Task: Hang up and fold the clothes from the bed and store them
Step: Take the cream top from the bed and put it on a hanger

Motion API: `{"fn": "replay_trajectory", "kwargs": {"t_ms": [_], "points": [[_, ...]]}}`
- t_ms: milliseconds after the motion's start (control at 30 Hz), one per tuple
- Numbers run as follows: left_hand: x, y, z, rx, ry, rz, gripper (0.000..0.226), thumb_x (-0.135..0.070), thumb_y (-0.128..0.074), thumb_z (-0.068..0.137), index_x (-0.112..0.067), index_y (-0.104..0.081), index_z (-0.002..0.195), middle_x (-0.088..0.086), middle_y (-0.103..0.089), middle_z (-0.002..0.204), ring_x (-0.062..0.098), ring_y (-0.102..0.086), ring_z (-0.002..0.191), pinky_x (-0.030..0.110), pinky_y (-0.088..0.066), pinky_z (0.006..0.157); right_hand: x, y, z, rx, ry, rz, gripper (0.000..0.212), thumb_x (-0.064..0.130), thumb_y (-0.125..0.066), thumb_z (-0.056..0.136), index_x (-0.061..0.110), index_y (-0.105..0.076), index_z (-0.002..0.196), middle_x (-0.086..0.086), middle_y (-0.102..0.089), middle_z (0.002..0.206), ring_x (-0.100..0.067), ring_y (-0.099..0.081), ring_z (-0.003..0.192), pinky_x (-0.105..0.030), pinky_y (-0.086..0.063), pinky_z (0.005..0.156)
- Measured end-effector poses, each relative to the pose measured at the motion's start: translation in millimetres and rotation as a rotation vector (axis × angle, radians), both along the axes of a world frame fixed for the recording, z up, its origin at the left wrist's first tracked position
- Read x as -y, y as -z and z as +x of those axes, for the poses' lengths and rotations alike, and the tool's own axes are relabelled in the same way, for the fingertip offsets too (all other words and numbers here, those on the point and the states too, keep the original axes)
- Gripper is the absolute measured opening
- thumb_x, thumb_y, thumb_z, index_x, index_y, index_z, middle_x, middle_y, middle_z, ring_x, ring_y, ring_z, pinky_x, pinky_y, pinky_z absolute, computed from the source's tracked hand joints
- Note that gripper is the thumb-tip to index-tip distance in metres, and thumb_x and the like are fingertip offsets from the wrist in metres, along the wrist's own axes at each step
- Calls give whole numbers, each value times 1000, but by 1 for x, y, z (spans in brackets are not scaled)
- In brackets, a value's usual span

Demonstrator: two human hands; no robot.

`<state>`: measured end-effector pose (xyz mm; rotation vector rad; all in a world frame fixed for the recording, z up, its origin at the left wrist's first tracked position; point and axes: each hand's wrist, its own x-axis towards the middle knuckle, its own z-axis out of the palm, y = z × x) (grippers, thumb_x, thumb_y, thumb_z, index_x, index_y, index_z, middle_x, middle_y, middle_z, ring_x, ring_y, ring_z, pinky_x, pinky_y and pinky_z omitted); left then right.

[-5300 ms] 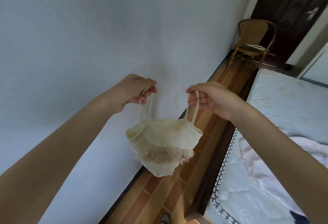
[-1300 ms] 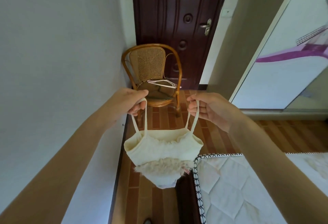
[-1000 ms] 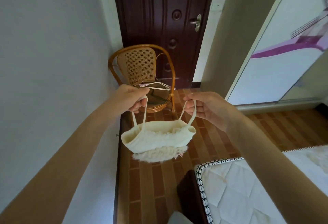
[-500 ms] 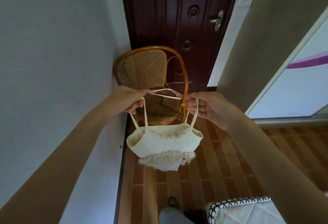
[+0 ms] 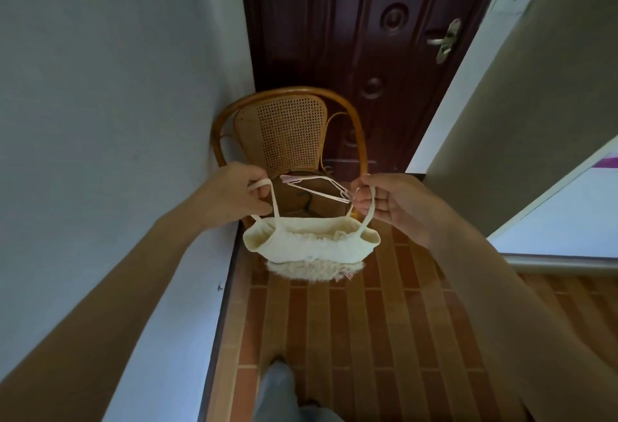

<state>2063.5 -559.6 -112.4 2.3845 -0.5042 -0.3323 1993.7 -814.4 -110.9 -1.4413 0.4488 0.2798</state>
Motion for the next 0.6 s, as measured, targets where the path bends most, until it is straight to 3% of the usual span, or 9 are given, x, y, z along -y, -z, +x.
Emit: {"fn": "replay_trajectory", "kwargs": {"t_ms": [167,267,333,467,533,600], "points": [[9,22,45,263,54,-55,41,8,-61,81,-17,-40,55,-10,-37,53,-3,-45,55,10,-31,50,7,5,44,-1,6,-15,20,18,-55,99,6,-71,95,-6,-72,83,-19,-72,87,-30,-55,87],[15,34,74,392,36,-164,56,-4,-71,83,-32,-31,57,-12,-36,55,3,-44,55,12,-30,51,6,1,74,-10,35,-21,19,17,-56,98,7,-71,92,-5,-72,81,-19,-72,84,-28,-55,81],[19,40,95,443,-16,-207,51,-20,-76,82,-34,-33,59,-12,-39,60,7,-42,55,19,-32,52,3,0,94,-15,28,-28,19,17,-55,98,8,-70,91,-4,-72,77,-16,-72,79,-28,-54,79],[24,49,132,343,-126,-292,29,-39,-76,79,-18,-57,75,-8,-56,74,11,-56,69,30,-48,59,-5,1,130,-10,8,-41,20,17,-54,98,8,-71,91,-4,-71,78,-16,-71,80,-27,-54,79],[26,50,144,228,-151,-329,27,-37,-79,77,-18,-60,80,-6,-60,77,10,-57,72,30,-50,65,-9,4,142,10,-2,-34,21,19,-54,98,8,-71,93,-5,-71,79,-17,-71,81,-27,-54,81],[26,52,153,198,-183,-334,30,-37,-80,76,-20,-56,70,-4,-58,68,14,-55,65,34,-48,64,-13,8,152,34,-37,-38,23,23,-54,99,8,-71,95,-5,-72,81,-16,-70,81,-27,-54,82]]}}
